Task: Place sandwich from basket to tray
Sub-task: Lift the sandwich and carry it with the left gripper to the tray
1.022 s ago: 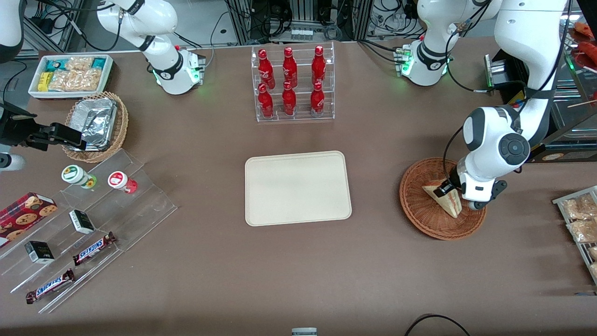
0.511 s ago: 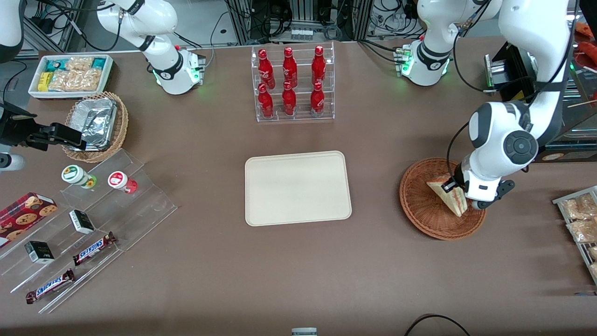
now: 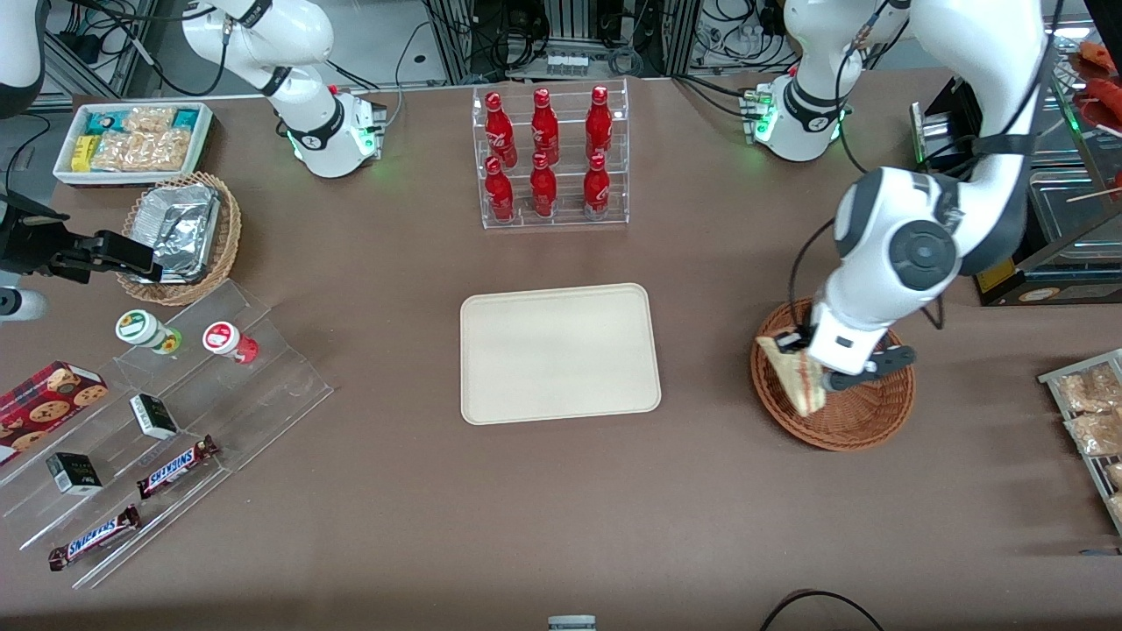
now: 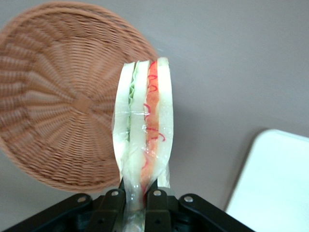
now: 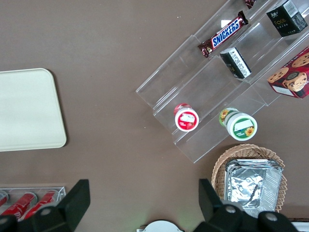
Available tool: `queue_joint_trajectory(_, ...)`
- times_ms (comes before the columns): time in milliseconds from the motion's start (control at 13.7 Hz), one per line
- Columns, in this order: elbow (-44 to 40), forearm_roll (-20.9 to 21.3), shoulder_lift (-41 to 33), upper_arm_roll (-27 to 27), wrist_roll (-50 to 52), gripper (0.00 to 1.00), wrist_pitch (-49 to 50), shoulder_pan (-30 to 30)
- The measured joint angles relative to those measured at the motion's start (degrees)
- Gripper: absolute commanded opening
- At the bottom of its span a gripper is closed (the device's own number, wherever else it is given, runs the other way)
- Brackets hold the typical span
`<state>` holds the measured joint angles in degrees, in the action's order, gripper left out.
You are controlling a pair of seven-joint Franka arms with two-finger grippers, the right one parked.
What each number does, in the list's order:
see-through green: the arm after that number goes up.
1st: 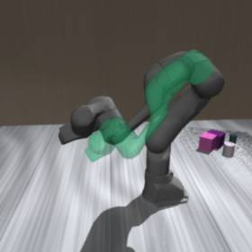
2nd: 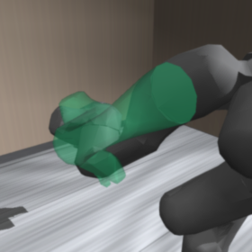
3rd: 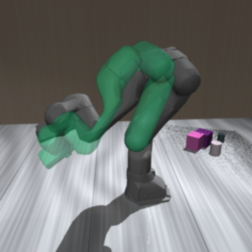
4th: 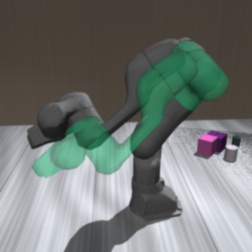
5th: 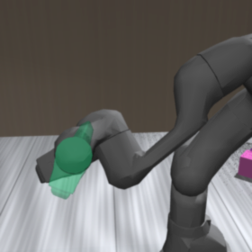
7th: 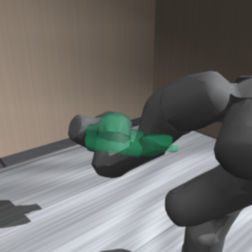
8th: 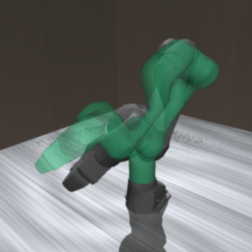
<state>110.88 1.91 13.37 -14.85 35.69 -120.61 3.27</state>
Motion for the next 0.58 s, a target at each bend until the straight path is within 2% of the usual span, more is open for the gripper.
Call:
queue_joint_trajectory(219, -2.8, 0.0, 2.8, -2.9, 0.0, 0.0, 0.7, 3.6)
queue_joint_trajectory(584, -12.5, -0.1, 11.0, -3.4, 6.7, 0.0, 3.6, 14.4)
